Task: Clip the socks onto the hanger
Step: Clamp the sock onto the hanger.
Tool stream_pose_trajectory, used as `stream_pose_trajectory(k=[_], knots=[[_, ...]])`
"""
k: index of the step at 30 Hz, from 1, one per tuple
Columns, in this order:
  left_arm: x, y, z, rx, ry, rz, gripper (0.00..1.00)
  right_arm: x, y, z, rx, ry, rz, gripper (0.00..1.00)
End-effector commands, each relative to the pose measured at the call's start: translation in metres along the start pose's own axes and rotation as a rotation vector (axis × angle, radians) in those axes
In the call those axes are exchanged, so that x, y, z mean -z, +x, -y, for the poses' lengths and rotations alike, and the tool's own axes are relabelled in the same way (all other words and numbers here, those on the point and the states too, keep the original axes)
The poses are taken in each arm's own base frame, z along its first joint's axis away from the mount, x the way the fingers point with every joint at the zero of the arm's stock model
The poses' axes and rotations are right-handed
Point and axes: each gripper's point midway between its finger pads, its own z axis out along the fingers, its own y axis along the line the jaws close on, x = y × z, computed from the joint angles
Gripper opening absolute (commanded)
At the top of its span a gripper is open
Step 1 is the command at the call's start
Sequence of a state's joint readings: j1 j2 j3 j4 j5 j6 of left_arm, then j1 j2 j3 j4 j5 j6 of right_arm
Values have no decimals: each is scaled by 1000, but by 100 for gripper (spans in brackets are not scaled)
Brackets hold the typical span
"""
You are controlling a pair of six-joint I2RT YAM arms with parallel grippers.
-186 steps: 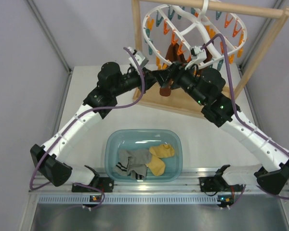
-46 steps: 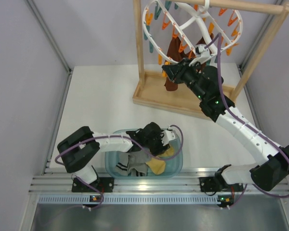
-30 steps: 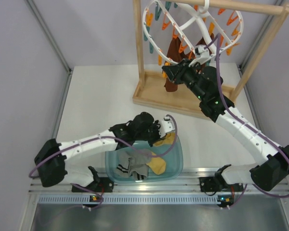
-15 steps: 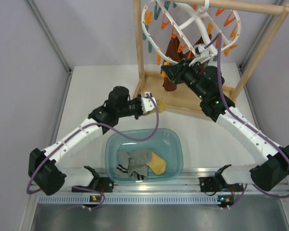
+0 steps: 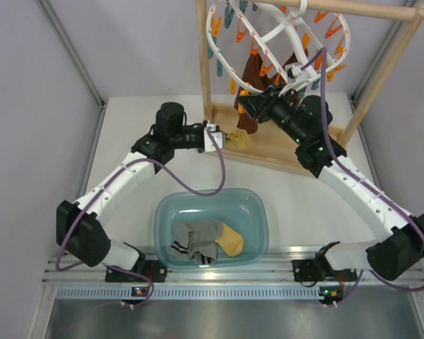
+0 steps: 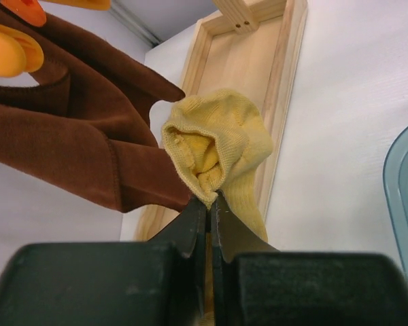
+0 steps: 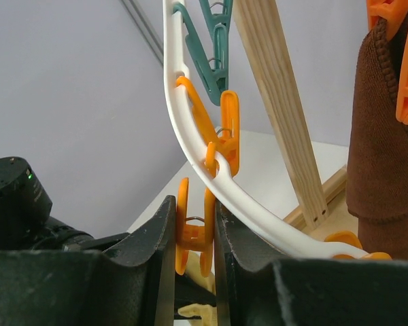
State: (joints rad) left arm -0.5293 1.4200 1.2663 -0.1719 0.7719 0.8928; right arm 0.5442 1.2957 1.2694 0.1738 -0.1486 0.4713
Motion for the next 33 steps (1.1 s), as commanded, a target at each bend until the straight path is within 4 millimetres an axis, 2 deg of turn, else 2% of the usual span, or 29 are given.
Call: stream_pose_trajectory(k=[1,4,21,27,33], knots=[[0,-37,-28,-184,-13,135,0,2,-24,-22,48,-118,65,0],[-1,-46,-36,-214,-6,167,0,2,-20,-25,58,-142,48,0],[-8,-57,-64,-248,6,243,0,3,-15,-26,65,-174,26,0],[-9,-60,-62,-264,23,263,0,2,-14,-21,74,-165,33,0],[-6,-61,-51,-266,68,271,0,3,-14,-20,86,-179,44,0]])
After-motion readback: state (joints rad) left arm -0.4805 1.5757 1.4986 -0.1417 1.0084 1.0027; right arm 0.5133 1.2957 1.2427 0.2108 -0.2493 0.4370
